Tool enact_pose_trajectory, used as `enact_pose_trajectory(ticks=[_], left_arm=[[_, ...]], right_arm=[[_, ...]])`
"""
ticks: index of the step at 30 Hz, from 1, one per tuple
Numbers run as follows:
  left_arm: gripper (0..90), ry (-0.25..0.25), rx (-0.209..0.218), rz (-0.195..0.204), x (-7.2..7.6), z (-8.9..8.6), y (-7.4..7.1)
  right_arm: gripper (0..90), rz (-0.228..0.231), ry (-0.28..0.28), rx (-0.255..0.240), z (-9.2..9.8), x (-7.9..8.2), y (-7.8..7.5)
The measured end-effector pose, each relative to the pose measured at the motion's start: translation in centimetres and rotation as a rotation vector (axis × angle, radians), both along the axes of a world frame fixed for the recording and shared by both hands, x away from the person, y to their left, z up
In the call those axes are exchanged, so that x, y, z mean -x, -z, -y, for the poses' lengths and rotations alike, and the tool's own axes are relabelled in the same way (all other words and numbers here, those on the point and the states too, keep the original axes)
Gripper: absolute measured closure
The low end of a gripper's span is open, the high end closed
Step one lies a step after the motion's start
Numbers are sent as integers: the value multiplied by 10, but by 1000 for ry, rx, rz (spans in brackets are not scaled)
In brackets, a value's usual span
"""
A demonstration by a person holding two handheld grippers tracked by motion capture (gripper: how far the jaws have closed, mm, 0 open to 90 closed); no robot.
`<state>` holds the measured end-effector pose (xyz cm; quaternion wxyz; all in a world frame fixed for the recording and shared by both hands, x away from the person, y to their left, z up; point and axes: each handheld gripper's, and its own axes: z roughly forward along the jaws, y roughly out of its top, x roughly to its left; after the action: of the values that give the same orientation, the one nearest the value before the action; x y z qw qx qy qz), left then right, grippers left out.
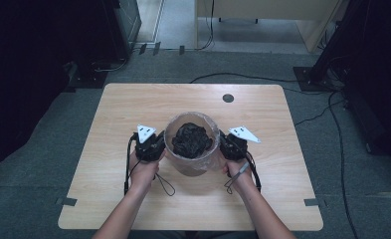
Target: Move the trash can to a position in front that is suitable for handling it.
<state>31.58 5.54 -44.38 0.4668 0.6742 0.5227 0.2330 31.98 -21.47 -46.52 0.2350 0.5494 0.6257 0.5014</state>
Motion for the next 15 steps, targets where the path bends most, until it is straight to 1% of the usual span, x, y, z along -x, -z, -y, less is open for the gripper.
enact_pose_trajectory(ticks=[1, 2, 6, 7, 8, 9, 11, 13, 14, 15], left_arm=[[900, -6, 3, 0, 3, -2, 1], [900, -15, 11, -2, 8, -4, 2], [900, -48, 23, -4, 28, -13, 4], [900, -57, 28, -7, 32, -15, 4], [900, -62, 30, -10, 37, -16, 4], [900, -63, 30, -12, 41, -18, 3], [900, -68, 38, -14, 47, -21, 4], [900, -79, 49, -23, 54, -23, 4], [900, -83, 48, -20, 57, -24, 4], [900, -83, 49, -18, 60, -25, 5]], right_arm=[[900, -5, -6, -7, -5, 7, 0], [900, -5, -6, -7, -5, 7, 0], [900, -6, -22, -10, -15, 20, 0], [900, -9, -22, -19, -17, 23, 0], [900, -12, -25, -23, -19, 27, 0], [900, -14, -28, -39, -22, 33, 0], [900, -14, -30, -41, -23, 35, -1], [900, -9, -41, -44, -27, 44, -1], [900, -9, -41, -44, -27, 44, -1], [900, -6, -54, -40, -28, 48, -1]])
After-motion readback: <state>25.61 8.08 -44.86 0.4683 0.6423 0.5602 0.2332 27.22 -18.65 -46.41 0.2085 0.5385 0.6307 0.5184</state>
